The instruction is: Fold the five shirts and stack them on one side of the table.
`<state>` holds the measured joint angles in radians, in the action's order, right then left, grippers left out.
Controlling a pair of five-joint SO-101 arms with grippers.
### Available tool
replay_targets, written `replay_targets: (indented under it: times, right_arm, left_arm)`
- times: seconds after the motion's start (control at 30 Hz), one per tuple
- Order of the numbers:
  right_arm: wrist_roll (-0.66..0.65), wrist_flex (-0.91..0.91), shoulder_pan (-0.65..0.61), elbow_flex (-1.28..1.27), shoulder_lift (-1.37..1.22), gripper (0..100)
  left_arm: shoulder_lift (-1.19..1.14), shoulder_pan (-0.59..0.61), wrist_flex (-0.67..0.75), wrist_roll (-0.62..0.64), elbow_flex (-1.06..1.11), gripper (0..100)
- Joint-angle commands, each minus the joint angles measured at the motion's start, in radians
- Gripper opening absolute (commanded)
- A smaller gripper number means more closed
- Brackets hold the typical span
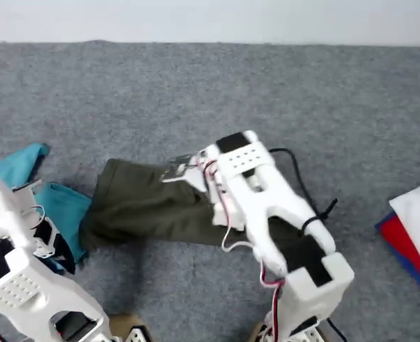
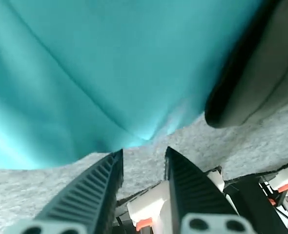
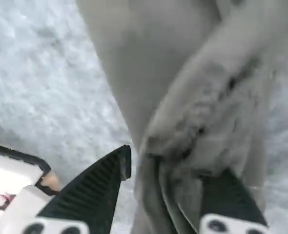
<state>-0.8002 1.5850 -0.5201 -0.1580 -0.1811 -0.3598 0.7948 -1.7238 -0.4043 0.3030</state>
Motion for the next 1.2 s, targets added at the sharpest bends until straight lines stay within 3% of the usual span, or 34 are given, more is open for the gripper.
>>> replay_targets:
  times: [0.0, 0.2, 0.33, 0.43, 0.57, 0.67, 0.93, 1.17]
  right_arm:
    - [0.052, -0.007, -0.081, 0.002, 0.085, 25.1]
    - [0.087, 0.012, -0.101, 0.008, 0.154, 24.8]
    - [0.092, 0.054, -0.024, 0.009, 0.248, 24.8]
    - [0.094, 0.030, 0.107, 0.018, 0.357, 24.8]
    - [0.175, -0.031, 0.311, 0.058, 0.461, 25.0]
    - [0.224, -0.036, 0.394, 0.060, 0.479, 25.0]
    - [0.227, -0.035, 0.414, -0.087, 0.479, 24.9]
    - [0.187, -0.076, 0.496, -0.153, 0.487, 24.9]
  left_arm:
    - [0.008, -0.006, -0.034, -0.014, 0.001, 13]
    - [0.008, -0.014, -0.034, -0.014, -0.064, 13]
    - [0.008, -0.015, -0.034, -0.012, -0.176, 13]
    - [0.008, -0.044, -0.034, -0.011, -0.297, 13]
    - [0.006, -0.150, -0.032, 0.014, -0.476, 13]
    - [-0.005, -0.253, -0.031, 0.114, -0.599, 14]
    - [-0.107, -0.545, -0.029, 0.236, -0.782, 25]
    - [-0.341, -0.552, -0.031, 0.241, -0.885, 26]
